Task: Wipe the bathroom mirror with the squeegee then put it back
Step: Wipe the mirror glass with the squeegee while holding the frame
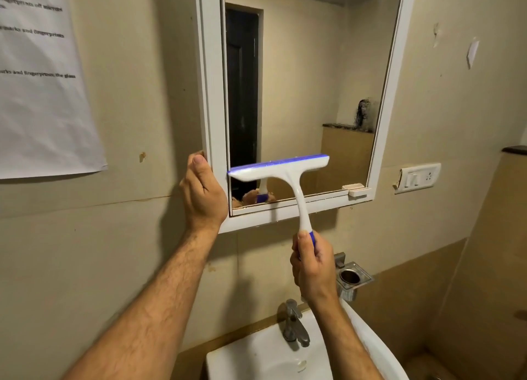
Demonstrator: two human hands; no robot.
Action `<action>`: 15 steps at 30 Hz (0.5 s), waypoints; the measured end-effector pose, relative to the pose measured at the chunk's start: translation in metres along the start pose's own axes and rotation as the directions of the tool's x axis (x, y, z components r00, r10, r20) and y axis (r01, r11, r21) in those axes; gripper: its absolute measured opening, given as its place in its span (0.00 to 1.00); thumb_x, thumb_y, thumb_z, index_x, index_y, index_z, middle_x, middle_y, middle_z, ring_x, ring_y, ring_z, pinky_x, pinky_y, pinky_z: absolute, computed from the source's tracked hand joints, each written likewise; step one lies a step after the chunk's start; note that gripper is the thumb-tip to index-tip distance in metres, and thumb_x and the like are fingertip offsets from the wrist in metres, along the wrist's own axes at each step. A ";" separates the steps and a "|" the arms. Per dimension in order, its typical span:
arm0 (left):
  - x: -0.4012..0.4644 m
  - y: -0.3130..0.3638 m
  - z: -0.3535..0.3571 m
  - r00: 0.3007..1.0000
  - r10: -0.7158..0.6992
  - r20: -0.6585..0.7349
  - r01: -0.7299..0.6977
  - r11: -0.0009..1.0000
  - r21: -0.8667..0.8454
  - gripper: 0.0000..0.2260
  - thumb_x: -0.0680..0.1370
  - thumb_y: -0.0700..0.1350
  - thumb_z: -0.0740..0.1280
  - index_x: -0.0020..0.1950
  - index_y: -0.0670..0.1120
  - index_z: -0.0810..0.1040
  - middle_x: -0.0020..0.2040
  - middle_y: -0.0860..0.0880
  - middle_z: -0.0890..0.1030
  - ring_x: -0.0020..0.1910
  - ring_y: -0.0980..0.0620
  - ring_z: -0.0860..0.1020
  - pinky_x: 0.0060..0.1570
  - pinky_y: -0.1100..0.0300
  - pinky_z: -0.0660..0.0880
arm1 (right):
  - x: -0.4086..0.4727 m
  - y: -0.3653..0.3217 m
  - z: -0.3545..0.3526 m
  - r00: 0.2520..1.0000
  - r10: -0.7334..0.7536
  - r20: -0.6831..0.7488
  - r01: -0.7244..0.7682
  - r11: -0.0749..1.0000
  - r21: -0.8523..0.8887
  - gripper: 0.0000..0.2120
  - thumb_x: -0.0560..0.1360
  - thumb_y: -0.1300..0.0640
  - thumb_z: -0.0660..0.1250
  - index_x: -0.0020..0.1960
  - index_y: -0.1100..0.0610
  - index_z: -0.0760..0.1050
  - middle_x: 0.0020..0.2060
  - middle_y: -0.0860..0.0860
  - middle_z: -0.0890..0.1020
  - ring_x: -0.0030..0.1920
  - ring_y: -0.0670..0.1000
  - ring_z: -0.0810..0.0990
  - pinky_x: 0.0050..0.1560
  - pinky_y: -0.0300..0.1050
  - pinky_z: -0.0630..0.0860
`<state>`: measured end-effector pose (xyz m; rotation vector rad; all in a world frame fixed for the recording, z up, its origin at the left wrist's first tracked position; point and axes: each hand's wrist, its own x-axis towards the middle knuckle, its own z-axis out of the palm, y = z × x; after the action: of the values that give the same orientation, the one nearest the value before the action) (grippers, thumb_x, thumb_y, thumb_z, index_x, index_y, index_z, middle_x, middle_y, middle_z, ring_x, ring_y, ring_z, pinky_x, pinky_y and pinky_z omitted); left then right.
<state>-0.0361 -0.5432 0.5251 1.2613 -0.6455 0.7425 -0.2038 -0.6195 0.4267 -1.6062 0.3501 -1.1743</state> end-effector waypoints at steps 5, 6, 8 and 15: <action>-0.001 -0.003 0.000 1.000 -0.006 0.013 0.006 1.000 -0.006 0.15 0.82 0.52 0.47 0.38 0.58 0.65 0.32 0.60 0.68 0.32 0.68 0.70 0.31 0.68 0.63 | -0.012 0.011 0.001 1.000 0.015 -0.017 -0.015 1.000 -0.020 0.21 0.74 0.42 0.59 0.36 0.60 0.67 0.24 0.49 0.67 0.24 0.48 0.63 0.25 0.40 0.61; 0.000 -0.004 0.001 1.000 -0.009 0.009 0.009 1.000 -0.007 0.15 0.82 0.51 0.47 0.38 0.58 0.66 0.31 0.60 0.68 0.32 0.67 0.70 0.32 0.66 0.61 | -0.018 0.016 0.000 0.999 0.025 -0.022 -0.025 0.999 -0.023 0.21 0.74 0.43 0.59 0.36 0.61 0.67 0.24 0.49 0.66 0.25 0.49 0.63 0.25 0.41 0.61; 0.000 -0.005 0.001 1.000 -0.014 0.000 0.014 1.000 -0.011 0.16 0.82 0.51 0.47 0.38 0.56 0.68 0.31 0.60 0.68 0.32 0.66 0.69 0.33 0.67 0.60 | -0.027 0.019 -0.003 0.998 0.056 -0.019 -0.056 0.998 -0.011 0.20 0.74 0.44 0.60 0.35 0.61 0.67 0.23 0.48 0.66 0.24 0.48 0.62 0.24 0.39 0.60; 0.002 -0.004 -0.003 0.997 -0.052 0.056 0.054 0.998 -0.028 0.21 0.81 0.54 0.46 0.48 0.45 0.75 0.41 0.46 0.80 0.39 0.52 0.76 0.39 0.58 0.73 | 0.003 -0.030 0.004 0.997 0.078 -0.004 -0.077 0.992 0.098 0.16 0.82 0.50 0.57 0.39 0.58 0.67 0.23 0.48 0.65 0.21 0.45 0.60 0.20 0.36 0.60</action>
<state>-0.0322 -0.5407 0.5237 1.2713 -0.6632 0.6541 -0.2087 -0.6073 0.4543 -1.4906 0.3518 -1.1216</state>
